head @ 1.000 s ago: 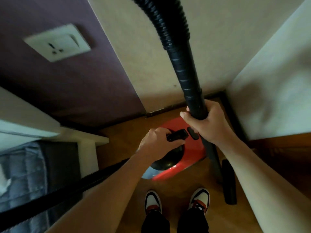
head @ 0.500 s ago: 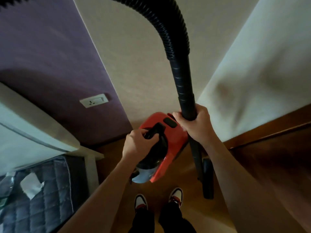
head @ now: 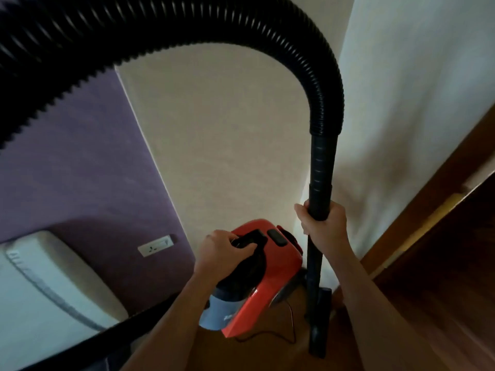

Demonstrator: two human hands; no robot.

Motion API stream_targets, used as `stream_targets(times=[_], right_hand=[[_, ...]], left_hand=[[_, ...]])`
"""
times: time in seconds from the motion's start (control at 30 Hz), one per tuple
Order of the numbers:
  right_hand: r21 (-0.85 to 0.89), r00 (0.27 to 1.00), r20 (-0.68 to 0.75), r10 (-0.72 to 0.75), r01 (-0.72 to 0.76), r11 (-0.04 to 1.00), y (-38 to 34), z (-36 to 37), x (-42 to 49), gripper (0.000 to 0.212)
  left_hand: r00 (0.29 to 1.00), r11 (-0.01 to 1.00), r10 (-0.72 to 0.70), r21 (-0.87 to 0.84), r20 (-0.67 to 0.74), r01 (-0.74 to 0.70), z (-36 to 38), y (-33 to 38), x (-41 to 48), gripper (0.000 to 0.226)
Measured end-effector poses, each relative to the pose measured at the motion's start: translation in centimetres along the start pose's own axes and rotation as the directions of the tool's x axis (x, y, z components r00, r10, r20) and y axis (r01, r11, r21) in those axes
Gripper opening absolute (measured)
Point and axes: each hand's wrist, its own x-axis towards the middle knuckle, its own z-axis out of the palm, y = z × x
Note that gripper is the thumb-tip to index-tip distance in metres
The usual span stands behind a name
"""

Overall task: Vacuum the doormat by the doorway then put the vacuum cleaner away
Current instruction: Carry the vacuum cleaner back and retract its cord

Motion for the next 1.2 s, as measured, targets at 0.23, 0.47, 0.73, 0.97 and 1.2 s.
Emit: stream_targets(times=[0.23, 0.47, 0.73, 0.97, 1.2], right_hand=[[-0.081, 0.989, -0.146, -0.014, 0.003, 0.997, -1.9, -2.3, -2.1, 0.031], [-0.165, 0.919, -0.394, 0.012, -0.083, 0.983, -4.2, -5.6, -9.3, 0.029], [-0.23, 0.687, -0.727, -0.026, -0.207, 0.951, -6.9, -12.7, -22.9, 0.04], [-0.194, 0.396, -0.915, -0.076, -0.266, 0.944, -11.1, -17.6, -37.0, 0.031], [-0.184, 0.16, -0.977, -0.138, -0.324, 0.928, -16.1, -21.6, -53.7, 0.037]], left_hand=[[0.987, 0.992, 0.127, -0.027, 0.096, -0.125, -0.7, 1.5, 0.5, 0.042], [0.891, 0.93, 0.363, -0.051, 0.273, -0.364, 0.4, 3.1, -1.1, 0.033], [0.616, 0.777, 0.578, -0.13, 0.535, -0.616, 6.1, 7.4, -7.6, 0.059], [0.304, 0.613, 0.672, -0.277, 0.675, -0.74, 11.4, 12.8, -19.0, 0.046], [-0.016, 0.521, 0.681, -0.501, 0.732, -0.691, 15.7, 16.9, -35.3, 0.039]])
